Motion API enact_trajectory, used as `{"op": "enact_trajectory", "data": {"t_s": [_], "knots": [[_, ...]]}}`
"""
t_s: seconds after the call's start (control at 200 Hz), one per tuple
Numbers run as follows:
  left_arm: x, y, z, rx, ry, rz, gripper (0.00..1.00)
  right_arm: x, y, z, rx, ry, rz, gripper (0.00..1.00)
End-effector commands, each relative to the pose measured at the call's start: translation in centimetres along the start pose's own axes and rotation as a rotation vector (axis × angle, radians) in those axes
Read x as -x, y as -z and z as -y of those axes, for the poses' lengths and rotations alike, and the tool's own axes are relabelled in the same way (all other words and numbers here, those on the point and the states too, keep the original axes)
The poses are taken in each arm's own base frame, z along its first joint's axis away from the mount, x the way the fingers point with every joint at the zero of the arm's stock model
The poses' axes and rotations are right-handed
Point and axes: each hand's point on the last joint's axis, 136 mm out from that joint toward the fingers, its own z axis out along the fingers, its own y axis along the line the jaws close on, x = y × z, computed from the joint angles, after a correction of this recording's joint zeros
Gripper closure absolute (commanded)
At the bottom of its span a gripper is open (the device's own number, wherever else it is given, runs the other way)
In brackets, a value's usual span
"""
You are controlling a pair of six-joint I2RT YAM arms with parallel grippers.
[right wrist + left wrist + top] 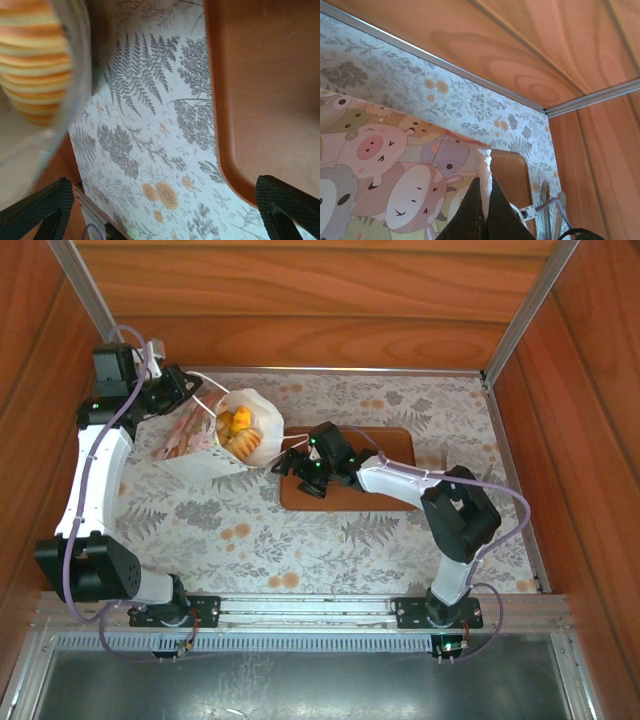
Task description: Take the fake bread out of the paper bag
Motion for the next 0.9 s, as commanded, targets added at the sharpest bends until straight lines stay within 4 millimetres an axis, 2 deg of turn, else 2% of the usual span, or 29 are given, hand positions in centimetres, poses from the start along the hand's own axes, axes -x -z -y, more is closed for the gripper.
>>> {"op": "enact_trajectory", "data": {"t_s": [0.0,0.09,0.175,0.265,0.28,0.31,0.54,0.71,0.894], "knots": [[0.4,0.5,0.0,0.015,-0.039,0.041,1.0,-1.2,1.3,2.1,-0.108,-0.013,-0.043,0.0],[0.4,0.4,-0.1,0.015,-0.036,0.037,1.0,-1.7,1.8,3.8,-0.184,-0.036,-0.047,0.0],[0.2,0.5,-0.2,0.016,-0.041,0.036,1.0,-1.6,2.7,3.8,-0.194,0.005,-0.028,0.0],[-0.4,0.5,-0.5,0.019,-0.047,0.025,1.0,-1.0,4.2,3.7,-0.215,0.071,0.028,0.0],[-0.5,0.5,-0.5,0.018,-0.048,0.022,1.0,-0.8,5.0,3.0,-0.199,0.092,0.048,0.0],[-0.9,0.4,-0.6,0.014,-0.047,0.012,1.0,-0.7,5.8,2.8,-0.201,0.113,0.071,0.0],[-2.9,-1.1,-1.0,0.01,-0.042,-0.051,1.0,0.5,10.0,4.4,-0.258,0.123,0.224,0.0],[-4.0,-2.5,-1.3,0.037,-0.037,-0.082,1.0,0.9,11.6,5.6,-0.223,0.089,0.303,0.0],[-4.5,-4.3,-2.4,0.065,0.006,-0.112,1.0,1.2,12.6,6.6,-0.247,0.076,0.313,0.0]]}}
